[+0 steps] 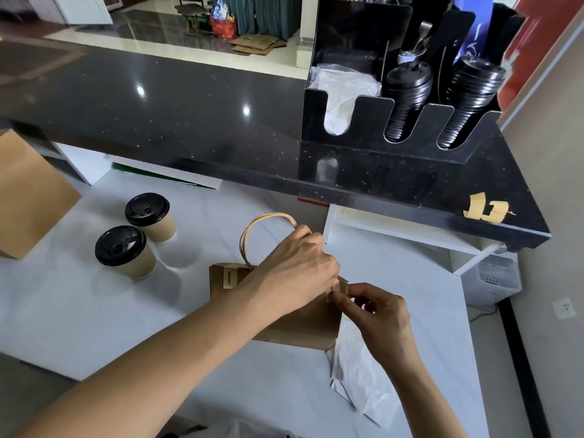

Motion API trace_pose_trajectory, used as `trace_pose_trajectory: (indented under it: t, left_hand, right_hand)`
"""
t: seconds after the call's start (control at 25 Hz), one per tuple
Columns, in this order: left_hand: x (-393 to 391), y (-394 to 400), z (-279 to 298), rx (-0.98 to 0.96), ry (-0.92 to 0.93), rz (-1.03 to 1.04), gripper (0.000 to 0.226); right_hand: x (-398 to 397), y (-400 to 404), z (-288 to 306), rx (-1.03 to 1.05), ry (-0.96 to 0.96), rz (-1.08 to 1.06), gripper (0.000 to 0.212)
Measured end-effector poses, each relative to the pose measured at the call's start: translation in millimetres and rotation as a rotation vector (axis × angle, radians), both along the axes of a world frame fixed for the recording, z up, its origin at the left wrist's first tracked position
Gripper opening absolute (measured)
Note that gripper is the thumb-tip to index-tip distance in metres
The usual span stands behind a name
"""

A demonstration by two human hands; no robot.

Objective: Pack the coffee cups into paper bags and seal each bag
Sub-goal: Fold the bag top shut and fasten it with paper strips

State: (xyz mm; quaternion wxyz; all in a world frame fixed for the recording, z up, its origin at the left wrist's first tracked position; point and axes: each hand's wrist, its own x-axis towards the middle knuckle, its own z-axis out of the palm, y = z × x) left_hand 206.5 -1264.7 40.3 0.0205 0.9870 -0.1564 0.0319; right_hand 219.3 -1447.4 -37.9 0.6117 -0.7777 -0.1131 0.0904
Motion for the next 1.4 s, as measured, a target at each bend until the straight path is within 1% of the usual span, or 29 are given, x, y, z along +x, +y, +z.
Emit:
trace_pose_trajectory:
  t: [0.12,0.24,0.36,0.44,0.52,0.64,0.76,0.88,1.0,1.08,1.16,1.24,1.4]
  left_hand:
    - [-2.7,1.6,1.2,-0.026,0.031,-0.016,0.019]
    - [-3.1,2.2,1.1,0.001,-0.01,-0.039,0.016]
    - [-6.9,3.7,-2.0,-0.012,-0.063,-0.042,0.013]
    - [-15.1,4.7,-4.1,0.0,-0.124,-0.068,0.016]
    - [-26.7,6.0,-6.2,-0.012,-0.227,-0.095,0.026]
    - [-47.1,8.5,-9.0,-0.148,-0.432,-0.079,0.032]
    - [-72.0,20.2,-15.7,-0.235,-0.527,-0.014,0.033]
    - [-92.8,44.8,-29.0,-0.309,-0.54,0.117,0.035]
    - [-108.9,64.0,-50.3,-0.444,-0.562,0.256,0.056]
    - [-115.8,69.6,-65.9,-0.574,-0.558,0.343,0.071]
    - [-119.8,71.9,-79.6,-0.702,-0.501,0.434,0.083]
    - [-122.4,72.9,-90.4,-0.809,-0.417,0.513,0.092]
    - [-127.2,73.8,-104.3,-1.036,-0.154,0.635,0.103]
  right_hand:
    - [-1.4,0.5,-1.5,-0.009,-0.016,0.001,0.027]
    - [-0.9,2.7,-5.2,0.01,0.002,-0.017,0.021]
    - [-0.3,-0.1,-8.5,0.028,0.018,-0.03,0.012]
    - [-0.5,-2.0,-9.1,0.026,0.017,-0.033,0.008]
    - [-0.7,-2.5,-10.0,0.019,0.004,-0.023,0.009]
    - [-1.4,-3.1,-11.3,0.028,0.0,-0.018,0.011]
    - [-4.0,-4.6,-11.8,-0.001,-0.023,-0.022,0.013]
    - [-7.1,-6.7,-13.4,-0.018,-0.051,-0.069,0.025]
    - [-11.8,-9.1,-16.8,-0.055,-0.08,-0.092,0.049]
    - [-15.4,-10.5,-20.0,-0.081,-0.075,-0.043,0.069]
    - [-19.0,-11.0,-25.3,-0.106,-0.052,0.049,0.085]
    - [-23.0,-9.7,-31.8,-0.135,-0.023,0.134,0.096]
    - [-28.1,-5.2,-42.3,-0.13,0.066,0.226,0.105]
